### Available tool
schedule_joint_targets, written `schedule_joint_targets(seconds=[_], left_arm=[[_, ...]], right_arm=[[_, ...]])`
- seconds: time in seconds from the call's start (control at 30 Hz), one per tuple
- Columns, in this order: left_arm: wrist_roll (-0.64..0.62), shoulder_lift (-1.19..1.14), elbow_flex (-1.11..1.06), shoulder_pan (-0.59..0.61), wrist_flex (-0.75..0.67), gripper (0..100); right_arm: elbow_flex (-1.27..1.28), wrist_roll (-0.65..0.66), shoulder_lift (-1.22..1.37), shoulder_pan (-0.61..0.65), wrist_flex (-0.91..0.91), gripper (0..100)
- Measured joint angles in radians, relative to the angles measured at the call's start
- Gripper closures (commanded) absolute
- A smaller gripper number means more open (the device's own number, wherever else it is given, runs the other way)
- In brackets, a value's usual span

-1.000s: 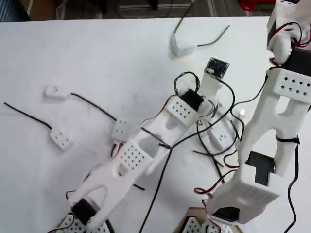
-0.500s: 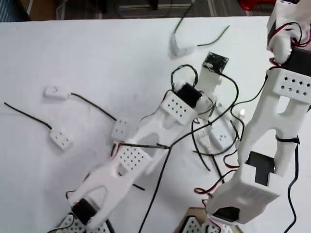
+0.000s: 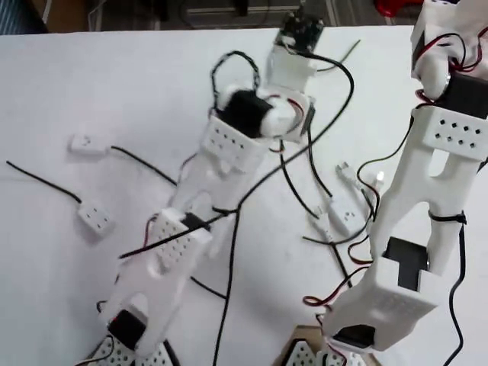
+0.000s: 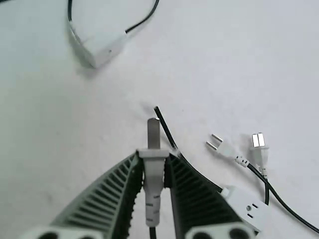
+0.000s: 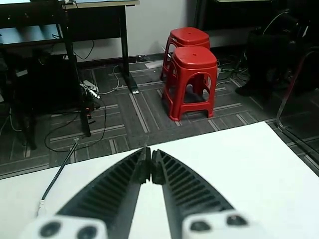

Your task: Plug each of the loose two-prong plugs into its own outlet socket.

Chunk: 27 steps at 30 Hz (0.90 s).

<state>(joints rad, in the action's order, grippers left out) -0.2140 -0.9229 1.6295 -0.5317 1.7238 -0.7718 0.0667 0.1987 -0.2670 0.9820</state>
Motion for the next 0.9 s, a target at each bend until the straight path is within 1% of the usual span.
schedule_joint_targets(seconds=[0.2, 0.33, 0.43, 0.67, 0.83, 0.9], left_arm=[[0.009, 0.094, 0.0, 0.091, 0.0, 98], [0.008, 0.18, 0.0, 0.14, 0.028, 98], [0.011, 0.284, 0.0, 0.166, 0.052, 98], [0.028, 0.583, 0.002, 0.292, 0.066, 98], [0.028, 0.738, -0.005, 0.298, 0.066, 98], [0.028, 0.802, -0.061, 0.298, 0.066, 98]], right_arm=[[0.0, 0.0, 0.0, 0.0, 0.0, 98.1], [0.0, 0.0, 0.0, 0.0, 0.0, 98.1], [0.0, 0.0, 0.0, 0.0, 0.0, 98.1], [0.0, 0.0, 0.0, 0.006, 0.0, 98.1], [0.0, 0.0, 0.0, 0.031, 0.0, 98.1], [0.0, 0.0, 0.0, 0.032, 0.0, 98.1]])
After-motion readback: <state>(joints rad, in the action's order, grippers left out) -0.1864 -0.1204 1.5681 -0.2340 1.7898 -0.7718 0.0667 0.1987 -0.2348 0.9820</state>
